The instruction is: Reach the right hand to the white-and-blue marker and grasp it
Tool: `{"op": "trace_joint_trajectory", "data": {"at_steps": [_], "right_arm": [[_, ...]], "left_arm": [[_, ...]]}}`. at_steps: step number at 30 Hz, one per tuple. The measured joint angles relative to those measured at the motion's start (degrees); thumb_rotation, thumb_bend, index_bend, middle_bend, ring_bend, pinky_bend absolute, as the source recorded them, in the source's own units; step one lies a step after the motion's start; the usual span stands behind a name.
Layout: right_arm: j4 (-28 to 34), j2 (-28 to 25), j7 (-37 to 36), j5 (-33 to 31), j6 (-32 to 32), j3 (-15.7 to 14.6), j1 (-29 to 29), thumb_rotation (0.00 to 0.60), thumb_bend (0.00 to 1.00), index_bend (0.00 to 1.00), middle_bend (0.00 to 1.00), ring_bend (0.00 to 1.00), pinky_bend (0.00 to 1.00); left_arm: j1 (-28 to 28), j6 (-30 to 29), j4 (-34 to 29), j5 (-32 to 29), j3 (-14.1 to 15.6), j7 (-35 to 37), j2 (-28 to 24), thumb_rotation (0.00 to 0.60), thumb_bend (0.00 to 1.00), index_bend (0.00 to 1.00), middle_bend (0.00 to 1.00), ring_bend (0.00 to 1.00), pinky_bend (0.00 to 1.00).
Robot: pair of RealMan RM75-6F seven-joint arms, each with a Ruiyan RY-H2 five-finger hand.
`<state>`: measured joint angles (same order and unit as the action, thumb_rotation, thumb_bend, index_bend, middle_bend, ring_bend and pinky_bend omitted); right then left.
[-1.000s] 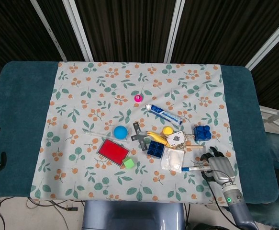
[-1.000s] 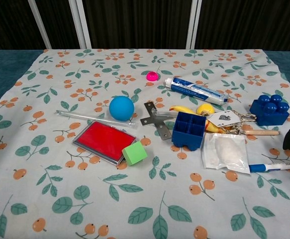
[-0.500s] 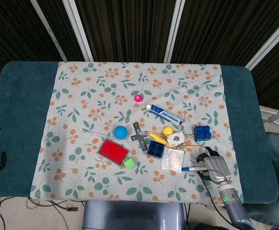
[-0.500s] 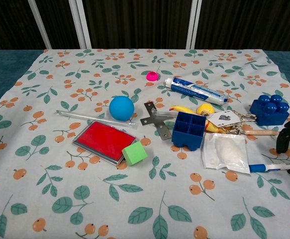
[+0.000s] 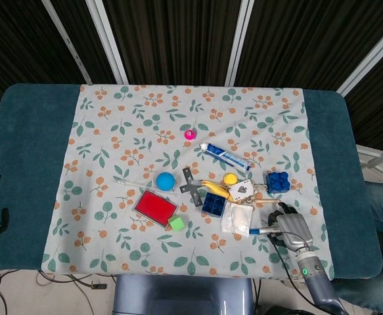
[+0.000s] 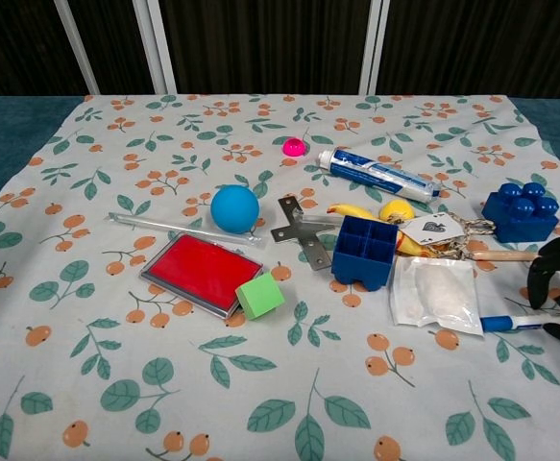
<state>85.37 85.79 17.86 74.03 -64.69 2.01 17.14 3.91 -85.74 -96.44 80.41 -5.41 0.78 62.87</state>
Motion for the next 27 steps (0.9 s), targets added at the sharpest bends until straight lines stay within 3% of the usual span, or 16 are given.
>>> {"op": "trace_joint_trajectory", "data": {"at_steps": [27], "right_arm": [[0.1, 0.0, 2.1, -1.4, 2.4, -0.6, 1.4, 0.6, 0.44, 0.55, 0.45, 0.16, 0.24]], "left_arm": [[0.0, 0.1, 0.1, -0.1, 0.1, -0.3, 0.0, 0.6, 0.52, 0.09, 0.0, 0.02, 0.04]]}}
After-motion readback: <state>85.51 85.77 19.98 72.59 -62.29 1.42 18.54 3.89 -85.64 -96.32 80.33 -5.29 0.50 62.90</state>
